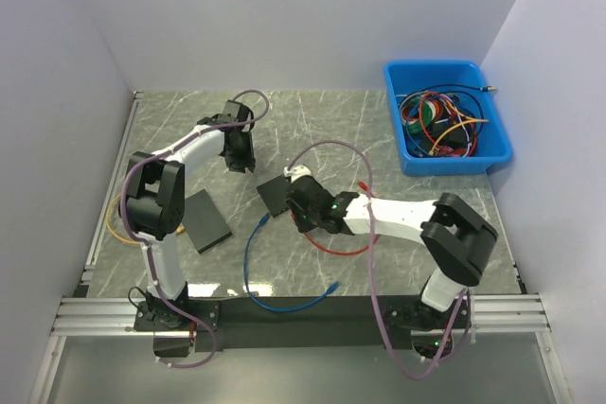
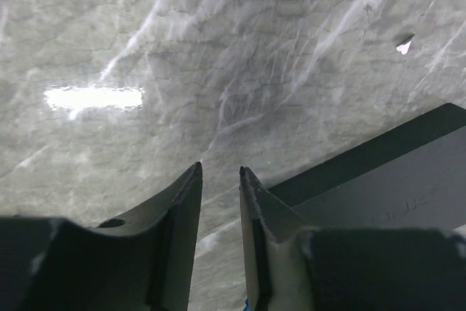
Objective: Insert the plug into the switch port
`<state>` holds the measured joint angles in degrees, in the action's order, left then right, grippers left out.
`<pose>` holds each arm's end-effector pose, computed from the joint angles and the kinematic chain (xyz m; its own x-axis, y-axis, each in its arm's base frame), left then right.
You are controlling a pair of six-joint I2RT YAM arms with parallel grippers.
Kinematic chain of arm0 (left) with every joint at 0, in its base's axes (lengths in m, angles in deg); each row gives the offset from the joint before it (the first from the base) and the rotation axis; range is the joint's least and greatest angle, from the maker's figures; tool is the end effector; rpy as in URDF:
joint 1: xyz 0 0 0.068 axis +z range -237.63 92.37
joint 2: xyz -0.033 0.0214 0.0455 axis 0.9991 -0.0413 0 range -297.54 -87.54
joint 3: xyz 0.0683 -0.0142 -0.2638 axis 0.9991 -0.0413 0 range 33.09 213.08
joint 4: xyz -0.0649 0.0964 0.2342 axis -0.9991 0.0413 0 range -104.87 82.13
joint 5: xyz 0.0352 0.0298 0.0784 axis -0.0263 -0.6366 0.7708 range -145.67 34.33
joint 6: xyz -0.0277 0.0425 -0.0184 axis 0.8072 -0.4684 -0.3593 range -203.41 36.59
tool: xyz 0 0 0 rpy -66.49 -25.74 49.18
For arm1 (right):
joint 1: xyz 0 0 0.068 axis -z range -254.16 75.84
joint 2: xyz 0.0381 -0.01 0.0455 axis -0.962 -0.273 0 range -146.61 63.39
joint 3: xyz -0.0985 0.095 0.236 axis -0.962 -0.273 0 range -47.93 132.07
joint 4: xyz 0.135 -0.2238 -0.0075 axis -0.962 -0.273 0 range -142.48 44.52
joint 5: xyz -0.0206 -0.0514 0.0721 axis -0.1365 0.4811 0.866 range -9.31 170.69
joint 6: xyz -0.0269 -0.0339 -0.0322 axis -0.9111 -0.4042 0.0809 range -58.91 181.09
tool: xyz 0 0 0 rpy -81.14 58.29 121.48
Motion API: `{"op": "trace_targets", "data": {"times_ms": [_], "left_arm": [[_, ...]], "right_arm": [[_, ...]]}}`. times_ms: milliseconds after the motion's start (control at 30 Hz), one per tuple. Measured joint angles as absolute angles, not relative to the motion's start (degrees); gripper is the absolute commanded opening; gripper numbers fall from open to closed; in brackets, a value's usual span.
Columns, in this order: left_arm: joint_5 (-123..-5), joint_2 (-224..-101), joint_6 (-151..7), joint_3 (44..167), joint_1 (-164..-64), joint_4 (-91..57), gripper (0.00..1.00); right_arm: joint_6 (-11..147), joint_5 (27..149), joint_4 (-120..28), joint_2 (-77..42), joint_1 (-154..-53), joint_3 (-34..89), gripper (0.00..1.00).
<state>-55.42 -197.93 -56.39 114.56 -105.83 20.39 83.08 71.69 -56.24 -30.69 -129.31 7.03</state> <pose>0.3831 -0.1259 0.1963 -0.9028 -0.1815 -0.3898 -0.1120 0.9745 -0.1944 0.1971 0.2734 0.1853 -0.6873 -0.3396 -0.6421 -0.5345 0.8351 0.1304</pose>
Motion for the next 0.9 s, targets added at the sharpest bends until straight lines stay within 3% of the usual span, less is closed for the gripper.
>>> {"op": "trace_targets", "data": {"times_ms": [900], "left_arm": [[-59.46,-201.75,-56.28,117.73,-108.12,21.66,0.33]], "right_arm": [[83.76,68.90,-58.25,-40.74,-130.16,14.42,0.00]]}}
